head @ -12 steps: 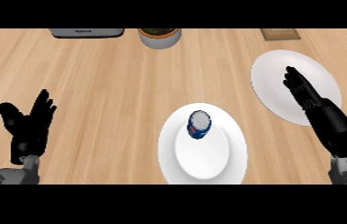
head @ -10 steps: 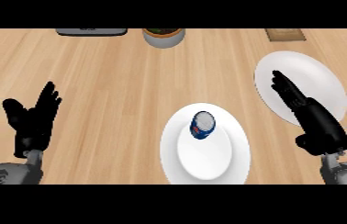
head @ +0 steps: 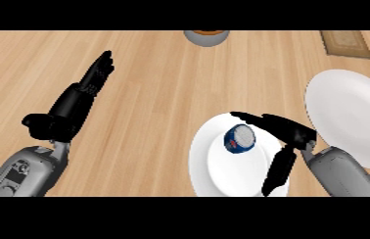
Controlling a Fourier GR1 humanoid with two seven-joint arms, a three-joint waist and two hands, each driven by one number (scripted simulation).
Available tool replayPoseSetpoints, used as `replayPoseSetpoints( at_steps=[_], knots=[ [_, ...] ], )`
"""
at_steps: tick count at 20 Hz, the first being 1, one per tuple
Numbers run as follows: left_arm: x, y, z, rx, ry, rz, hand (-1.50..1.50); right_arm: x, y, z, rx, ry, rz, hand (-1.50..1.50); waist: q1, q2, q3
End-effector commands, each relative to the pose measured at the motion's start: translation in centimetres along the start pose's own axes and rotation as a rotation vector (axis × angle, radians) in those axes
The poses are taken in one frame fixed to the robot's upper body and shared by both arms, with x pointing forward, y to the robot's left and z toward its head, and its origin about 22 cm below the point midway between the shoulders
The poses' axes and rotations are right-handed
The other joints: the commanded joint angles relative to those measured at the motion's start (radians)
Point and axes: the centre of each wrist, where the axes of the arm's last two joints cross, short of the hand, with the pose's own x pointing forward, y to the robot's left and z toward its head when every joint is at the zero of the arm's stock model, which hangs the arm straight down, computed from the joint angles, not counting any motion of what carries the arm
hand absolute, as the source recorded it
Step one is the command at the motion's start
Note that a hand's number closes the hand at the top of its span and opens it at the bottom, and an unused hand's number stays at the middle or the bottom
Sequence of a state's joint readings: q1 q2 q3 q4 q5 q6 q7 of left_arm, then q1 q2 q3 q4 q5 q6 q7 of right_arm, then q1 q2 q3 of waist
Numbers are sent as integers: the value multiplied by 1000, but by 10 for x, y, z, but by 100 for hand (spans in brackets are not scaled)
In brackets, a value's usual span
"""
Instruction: Pick the can from the plate and place it in the plate
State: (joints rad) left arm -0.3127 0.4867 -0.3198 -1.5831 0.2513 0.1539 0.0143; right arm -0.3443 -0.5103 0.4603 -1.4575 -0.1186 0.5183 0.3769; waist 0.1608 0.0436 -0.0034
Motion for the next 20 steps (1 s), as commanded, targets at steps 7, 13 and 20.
replayPoseSetpoints(
  at_steps=[7,13,20],
  knots=[
    [13,-10,-9,-116,-81,-16,0,134,-30,-72,281,72,539,-150,-49,-24,2],
    [-12,-1,5,-85,-44,-12,0,170,-22,-124,430,247,533,-150,-99,-31,1],
    [0,14,5,-60,-41,-26,0,182,-49,-137,617,398,548,-150,-114,-36,2]
  ],
)
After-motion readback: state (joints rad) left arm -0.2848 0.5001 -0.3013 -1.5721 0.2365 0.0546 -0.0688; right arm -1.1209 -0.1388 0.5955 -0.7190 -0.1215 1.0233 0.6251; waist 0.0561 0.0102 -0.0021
